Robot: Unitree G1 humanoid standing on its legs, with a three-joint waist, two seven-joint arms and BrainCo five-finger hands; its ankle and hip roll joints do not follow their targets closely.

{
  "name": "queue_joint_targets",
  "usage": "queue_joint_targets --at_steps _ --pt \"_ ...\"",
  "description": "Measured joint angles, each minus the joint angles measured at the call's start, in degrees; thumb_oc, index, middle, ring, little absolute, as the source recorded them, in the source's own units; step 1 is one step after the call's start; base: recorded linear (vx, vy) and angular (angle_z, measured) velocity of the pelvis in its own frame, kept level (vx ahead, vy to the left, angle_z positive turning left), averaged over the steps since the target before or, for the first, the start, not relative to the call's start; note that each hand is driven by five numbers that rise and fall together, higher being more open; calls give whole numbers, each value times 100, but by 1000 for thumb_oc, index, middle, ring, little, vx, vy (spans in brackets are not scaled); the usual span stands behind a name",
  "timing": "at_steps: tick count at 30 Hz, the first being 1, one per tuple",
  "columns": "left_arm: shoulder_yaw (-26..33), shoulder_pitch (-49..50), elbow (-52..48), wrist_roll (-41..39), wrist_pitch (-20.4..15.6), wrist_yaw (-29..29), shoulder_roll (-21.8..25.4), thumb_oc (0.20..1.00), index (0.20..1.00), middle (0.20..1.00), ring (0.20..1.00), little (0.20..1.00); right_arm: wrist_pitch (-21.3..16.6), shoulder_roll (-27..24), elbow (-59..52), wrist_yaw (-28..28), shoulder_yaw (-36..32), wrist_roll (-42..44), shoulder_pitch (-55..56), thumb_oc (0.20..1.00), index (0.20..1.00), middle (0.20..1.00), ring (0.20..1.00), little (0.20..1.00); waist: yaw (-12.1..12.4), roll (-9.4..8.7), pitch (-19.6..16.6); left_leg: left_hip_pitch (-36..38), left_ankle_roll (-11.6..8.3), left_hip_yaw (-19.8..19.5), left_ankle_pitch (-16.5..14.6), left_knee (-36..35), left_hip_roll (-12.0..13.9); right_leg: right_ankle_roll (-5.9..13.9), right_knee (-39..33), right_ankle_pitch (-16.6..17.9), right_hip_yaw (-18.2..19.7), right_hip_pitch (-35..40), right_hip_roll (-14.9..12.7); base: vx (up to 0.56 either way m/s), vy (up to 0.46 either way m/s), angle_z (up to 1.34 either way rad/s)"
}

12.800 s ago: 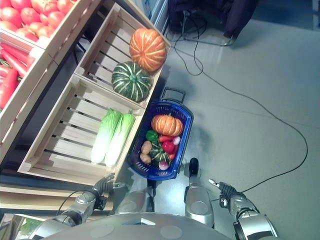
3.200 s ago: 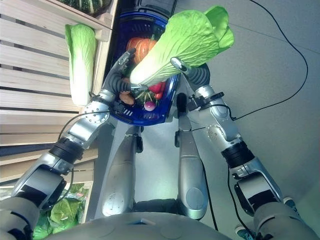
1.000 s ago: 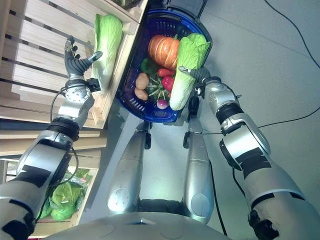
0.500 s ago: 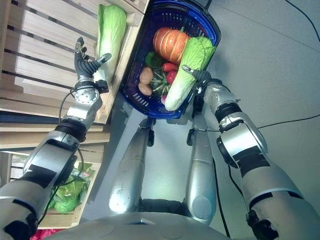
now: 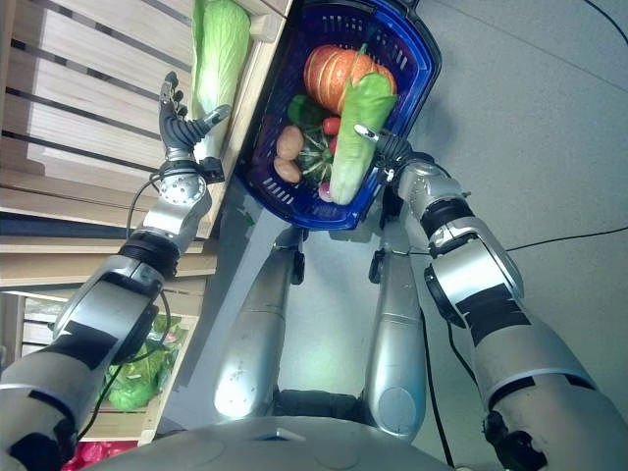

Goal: Pick up fruits and vegetables into the basket

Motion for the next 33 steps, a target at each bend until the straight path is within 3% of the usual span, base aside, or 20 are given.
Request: queue_joint_targets --at_steps 8,17,24,33 --pt "-2 -1 0 4 4 44 -68 1000 1000 1000 1000 1000 0 -12 29 -10 0 -26 -23 1000 1000 1000 1000 1000 -2 0 0 -23 3 -9 2 -1 0 0 -2 0 -16 -14 -2 0 0 0" --pt "-4 -92 1 466 375 323 -60 1000 1000 1000 1000 1000 -68 -42 56 -117 2 -230 -22 1000 1000 1000 1000 1000 -21 0 0 -95 4 -7 3 0 0 1 -2 1 -15 -84 -2 0 0 0" --pt "-47 -289 22 823 770 503 20 1000 1000 1000 1000 1000 -831 -81 -54 -251 2 -234 17 1000 1000 1000 1000 1000 -85 0 0 -100 6 -3 1 7 0 23 -1 17 -2 -89 4 0 0 0" --pt "-45 -422 615 899 1171 748 226 1000 1000 1000 1000 1000 -1778 -375 -656 -857 -191 -235 610 1000 1000 1000 1000 1000 -442 -5 -2 -135 24 69 -96 83 32 27 -36 17 111 -124 63 -10 26 -6"
